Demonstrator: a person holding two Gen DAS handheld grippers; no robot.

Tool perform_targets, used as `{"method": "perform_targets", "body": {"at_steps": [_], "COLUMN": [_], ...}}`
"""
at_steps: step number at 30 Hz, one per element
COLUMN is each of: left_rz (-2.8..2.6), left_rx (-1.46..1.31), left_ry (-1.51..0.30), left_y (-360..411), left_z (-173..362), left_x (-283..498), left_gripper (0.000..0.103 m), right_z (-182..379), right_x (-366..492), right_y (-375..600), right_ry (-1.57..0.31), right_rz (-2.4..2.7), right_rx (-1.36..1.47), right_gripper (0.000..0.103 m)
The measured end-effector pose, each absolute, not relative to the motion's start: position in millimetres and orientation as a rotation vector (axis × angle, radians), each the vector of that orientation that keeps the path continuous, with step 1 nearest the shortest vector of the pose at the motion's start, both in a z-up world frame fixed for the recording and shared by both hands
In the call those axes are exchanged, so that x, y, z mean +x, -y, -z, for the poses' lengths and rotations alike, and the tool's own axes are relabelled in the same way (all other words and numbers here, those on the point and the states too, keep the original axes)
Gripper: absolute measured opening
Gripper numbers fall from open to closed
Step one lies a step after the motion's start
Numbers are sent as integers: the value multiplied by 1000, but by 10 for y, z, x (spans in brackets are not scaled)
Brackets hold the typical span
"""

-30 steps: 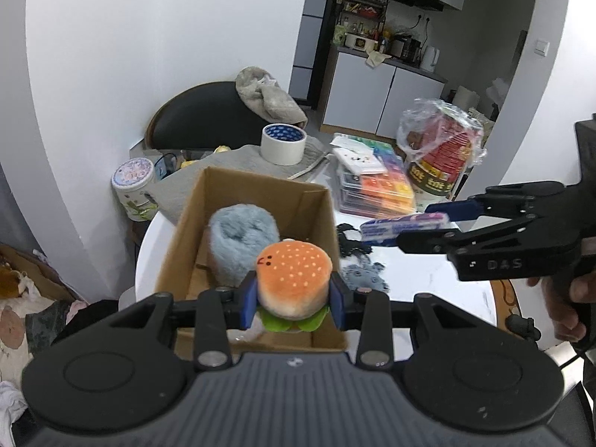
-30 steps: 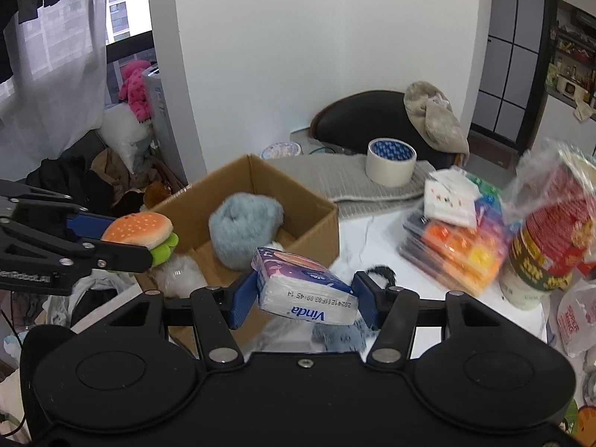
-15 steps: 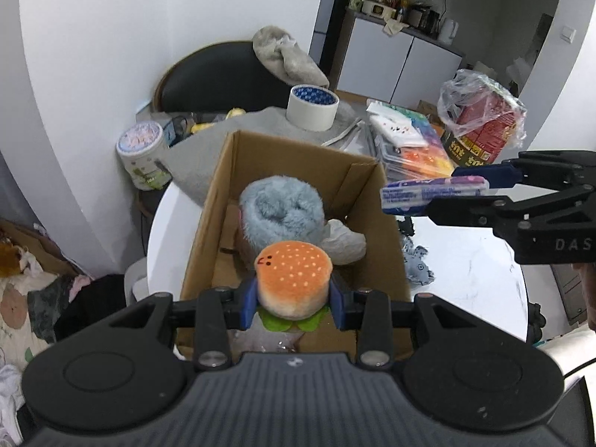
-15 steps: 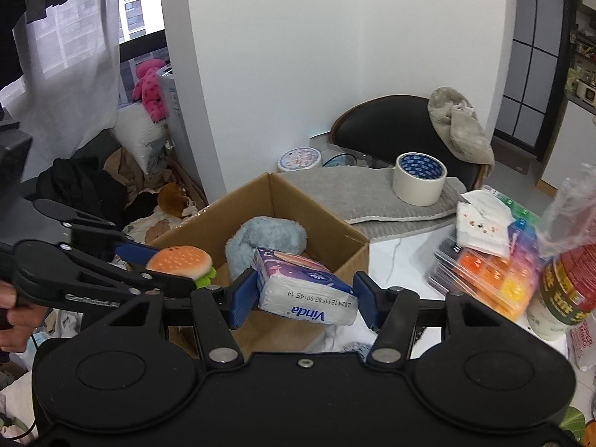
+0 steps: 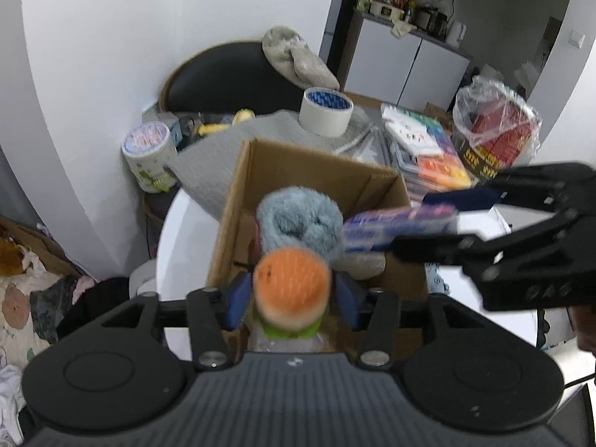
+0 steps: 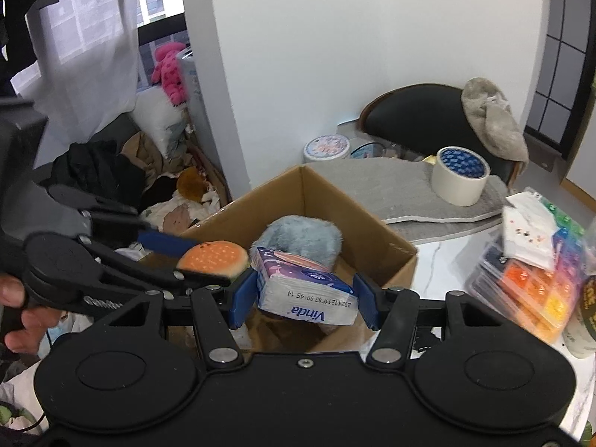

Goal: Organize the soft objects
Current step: 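Open both grippers to drop the burger plush and tissue pack into the box, then move the left tool to the blue denim plush and grasp it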

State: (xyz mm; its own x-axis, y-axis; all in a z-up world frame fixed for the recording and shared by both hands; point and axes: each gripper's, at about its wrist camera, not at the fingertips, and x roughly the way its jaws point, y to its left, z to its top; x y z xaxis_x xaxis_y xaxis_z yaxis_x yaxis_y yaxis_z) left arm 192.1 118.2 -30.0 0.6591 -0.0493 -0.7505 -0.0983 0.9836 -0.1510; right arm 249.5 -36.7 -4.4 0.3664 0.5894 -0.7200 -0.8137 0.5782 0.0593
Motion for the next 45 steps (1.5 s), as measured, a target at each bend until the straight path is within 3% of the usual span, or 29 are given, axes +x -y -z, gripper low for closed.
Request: {"method": "perform_targets", "body": {"at_steps": [10, 14, 21, 32, 45], "left_rz": [-45, -54, -54, -53, -34], "left_rx": [-193, -205, -217, -201, -175], "left_ry": [-804, -804, -792, -763, -746], "left_y": [-1297, -1309, -1275, -991, -503], "left_z": [164, 171, 158, 129, 80], "left_x": [1743, 1696, 1608, 1485, 1317], "left_gripper": [60, 60, 60, 77, 80], "right_z": [141, 176, 60, 0, -16], "right_x": [2447, 2377, 2344, 2229, 2086], "right_y": [230, 178, 326, 723, 1347], "right_ry": [-823, -826, -801, -784, -748], "right_rz": [-942, -925, -900, -865, -812], "right_rx": [-371, -410, -370, -309, -225], "right_gripper": [56, 64, 68, 79, 92]}}
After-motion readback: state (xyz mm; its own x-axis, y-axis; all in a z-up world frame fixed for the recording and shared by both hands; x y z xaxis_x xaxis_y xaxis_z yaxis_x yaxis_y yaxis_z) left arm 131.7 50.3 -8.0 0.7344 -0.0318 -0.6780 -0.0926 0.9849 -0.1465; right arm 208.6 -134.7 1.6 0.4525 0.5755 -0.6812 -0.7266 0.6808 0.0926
